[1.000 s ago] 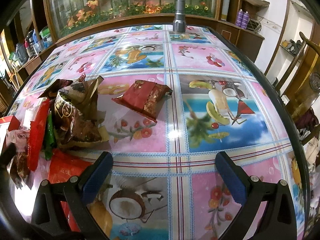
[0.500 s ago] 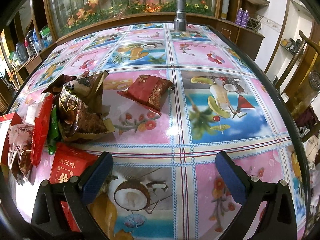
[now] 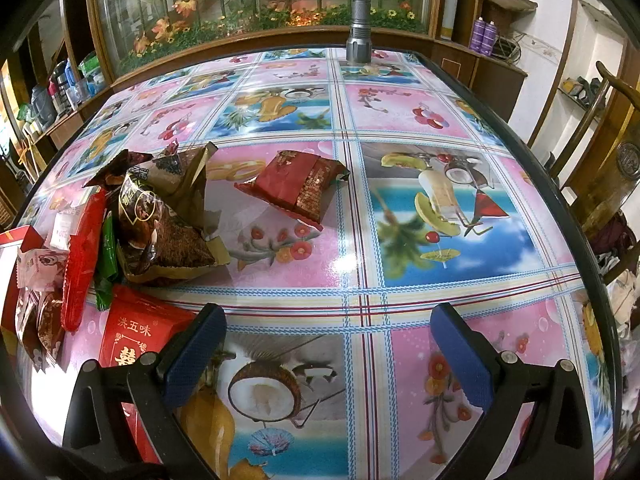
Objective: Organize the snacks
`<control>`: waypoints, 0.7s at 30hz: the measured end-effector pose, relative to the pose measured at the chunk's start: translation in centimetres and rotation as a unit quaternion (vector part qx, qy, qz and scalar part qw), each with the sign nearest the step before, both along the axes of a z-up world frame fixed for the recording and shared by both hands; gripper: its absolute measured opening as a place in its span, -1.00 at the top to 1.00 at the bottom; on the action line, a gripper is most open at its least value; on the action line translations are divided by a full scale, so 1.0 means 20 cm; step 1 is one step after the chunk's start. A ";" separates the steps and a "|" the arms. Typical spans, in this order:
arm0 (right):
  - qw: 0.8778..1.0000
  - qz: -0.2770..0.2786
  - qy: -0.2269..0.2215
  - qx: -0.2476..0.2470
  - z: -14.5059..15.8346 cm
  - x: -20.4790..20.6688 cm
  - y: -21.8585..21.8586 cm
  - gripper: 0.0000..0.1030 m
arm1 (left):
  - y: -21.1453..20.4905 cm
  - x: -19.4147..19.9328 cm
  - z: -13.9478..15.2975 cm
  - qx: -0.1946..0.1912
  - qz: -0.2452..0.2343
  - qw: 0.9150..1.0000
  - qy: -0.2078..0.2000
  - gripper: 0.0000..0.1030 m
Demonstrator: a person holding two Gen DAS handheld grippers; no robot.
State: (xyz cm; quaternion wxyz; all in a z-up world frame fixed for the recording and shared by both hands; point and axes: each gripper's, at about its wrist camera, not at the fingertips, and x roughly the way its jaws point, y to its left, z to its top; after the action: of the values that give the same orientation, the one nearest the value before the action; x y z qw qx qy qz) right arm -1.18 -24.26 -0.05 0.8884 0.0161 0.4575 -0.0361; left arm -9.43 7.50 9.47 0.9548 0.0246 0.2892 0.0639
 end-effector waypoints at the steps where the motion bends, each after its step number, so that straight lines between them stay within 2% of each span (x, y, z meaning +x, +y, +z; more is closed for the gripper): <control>1: 1.000 0.000 0.000 0.000 0.00 0.00 0.00 -1.00 | 0.01 0.00 0.00 0.003 0.002 1.000 -0.002 -1.00; 21: 1.000 -0.005 0.008 0.000 0.01 -0.04 0.00 -1.00 | 0.05 -0.01 -0.04 0.004 0.015 1.000 0.002 -1.00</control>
State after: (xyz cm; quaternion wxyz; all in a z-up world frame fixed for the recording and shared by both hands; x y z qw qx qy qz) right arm -2.06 -24.17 0.25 0.8843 0.0176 0.4648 -0.0407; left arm -9.54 8.53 8.71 0.9529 0.0246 0.2916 0.0799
